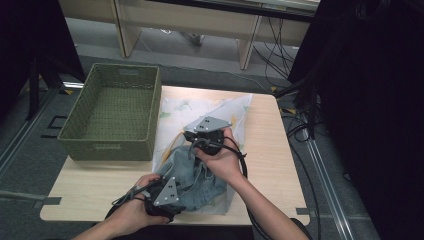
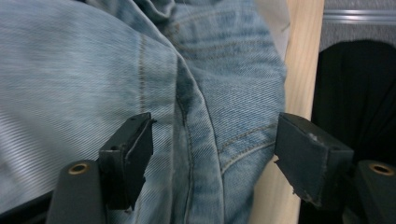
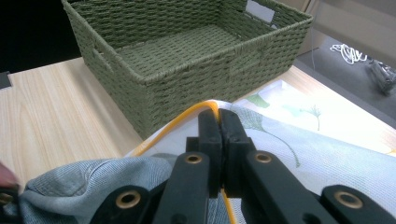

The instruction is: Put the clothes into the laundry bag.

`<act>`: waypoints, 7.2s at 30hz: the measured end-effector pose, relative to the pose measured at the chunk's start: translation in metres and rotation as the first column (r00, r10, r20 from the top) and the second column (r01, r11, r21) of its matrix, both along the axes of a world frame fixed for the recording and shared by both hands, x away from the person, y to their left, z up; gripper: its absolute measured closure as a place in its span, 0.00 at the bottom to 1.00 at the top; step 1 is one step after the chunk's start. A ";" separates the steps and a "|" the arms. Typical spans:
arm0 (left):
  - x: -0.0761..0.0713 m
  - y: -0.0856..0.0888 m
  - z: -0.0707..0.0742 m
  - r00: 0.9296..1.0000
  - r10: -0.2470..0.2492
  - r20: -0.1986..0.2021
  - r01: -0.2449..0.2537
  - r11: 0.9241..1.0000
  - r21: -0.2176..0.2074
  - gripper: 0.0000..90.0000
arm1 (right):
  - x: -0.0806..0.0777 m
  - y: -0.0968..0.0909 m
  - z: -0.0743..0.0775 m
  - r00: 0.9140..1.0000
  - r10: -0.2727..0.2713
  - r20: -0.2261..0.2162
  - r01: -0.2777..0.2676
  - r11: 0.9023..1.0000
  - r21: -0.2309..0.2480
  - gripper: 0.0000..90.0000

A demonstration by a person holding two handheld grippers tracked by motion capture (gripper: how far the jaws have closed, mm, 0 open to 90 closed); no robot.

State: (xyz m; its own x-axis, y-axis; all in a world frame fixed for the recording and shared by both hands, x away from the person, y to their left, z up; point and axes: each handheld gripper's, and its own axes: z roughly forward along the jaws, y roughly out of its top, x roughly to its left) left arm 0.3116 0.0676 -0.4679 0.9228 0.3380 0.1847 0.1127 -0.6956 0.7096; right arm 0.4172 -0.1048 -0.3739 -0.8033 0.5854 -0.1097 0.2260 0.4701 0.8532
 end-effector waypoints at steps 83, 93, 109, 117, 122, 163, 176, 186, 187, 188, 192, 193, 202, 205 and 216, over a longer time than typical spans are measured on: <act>0.040 0.006 0.099 0.984 0.146 0.101 -0.136 0.986 -0.101 0.86 | -0.012 0.001 0.022 0.999 0.017 0.032 -0.018 0.999 0.043 1.00; 0.057 -0.007 0.089 0.984 0.164 0.074 -0.157 0.983 -0.092 0.85 | -0.005 -0.004 0.015 1.000 -0.007 0.002 0.007 1.000 0.030 1.00; 0.044 0.005 0.120 0.958 0.222 0.183 -0.204 0.973 -0.109 0.86 | -0.014 -0.001 0.027 0.999 0.011 0.031 -0.012 0.998 0.059 1.00; 0.056 0.003 0.108 0.957 0.224 0.186 -0.216 0.974 -0.062 0.86 | -0.012 -0.001 0.025 1.000 0.002 0.020 -0.004 0.998 0.057 1.00; 0.069 -0.007 0.084 0.956 0.232 0.179 -0.231 0.973 -0.026 0.85 | -0.003 -0.006 0.015 1.000 -0.022 -0.006 0.022 0.999 0.036 1.00; 0.078 -0.020 0.036 0.971 0.173 0.165 -0.173 0.985 -0.016 0.56 | 0.013 -0.017 -0.002 0.995 -0.084 -0.061 0.084 0.996 0.000 1.00; 0.049 0.015 0.068 0.966 0.180 0.185 -0.162 0.981 -0.109 0.43 | 0.012 -0.018 -0.002 0.995 -0.084 -0.061 0.084 0.997 -0.003 1.00; 0.040 0.046 0.039 0.983 0.163 0.082 -0.164 0.986 0.013 0.38 | 0.012 -0.017 -0.002 0.995 -0.082 -0.057 0.082 0.997 -0.005 1.00; 0.040 0.047 0.034 0.984 0.162 0.069 -0.164 0.986 0.025 0.39 | 0.012 -0.016 -0.002 0.995 -0.082 -0.057 0.081 0.997 -0.007 1.00; 0.042 0.047 0.031 0.986 0.154 0.062 -0.157 0.987 0.042 0.40 | 0.012 -0.016 -0.002 0.995 -0.082 -0.059 0.082 0.997 -0.006 1.00; 0.048 0.044 0.020 0.986 0.158 0.044 -0.161 0.984 0.076 0.53 | 0.012 -0.016 -0.003 0.995 -0.078 -0.060 0.078 0.997 -0.007 1.00; 0.050 0.042 0.018 0.986 0.165 0.034 -0.167 0.983 0.080 0.57 | 0.012 -0.016 -0.003 0.995 -0.077 -0.061 0.077 0.997 -0.007 1.00; 0.053 0.035 0.017 0.964 0.263 -0.043 -0.262 0.965 0.025 0.88 | 0.011 -0.014 -0.004 0.995 -0.069 -0.065 0.068 0.998 -0.011 1.00; 0.052 0.036 0.029 0.954 0.290 -0.073 -0.295 0.954 -0.063 0.88 | 0.008 -0.011 -0.003 0.996 -0.059 -0.068 0.059 0.998 -0.002 1.00; 0.049 0.033 0.070 0.942 0.335 -0.013 -0.331 0.921 -0.207 0.89 | -0.004 -0.002 0.010 0.998 -0.014 -0.062 0.017 0.999 0.045 1.00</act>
State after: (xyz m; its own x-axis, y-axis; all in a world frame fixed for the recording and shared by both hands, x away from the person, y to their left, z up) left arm 0.3607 0.1007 -0.3983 0.7468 0.6576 0.0990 0.2950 -0.4610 0.8369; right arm 0.4137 -0.1073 -0.3640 -0.7984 0.6012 -0.0334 0.2859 0.4274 0.8577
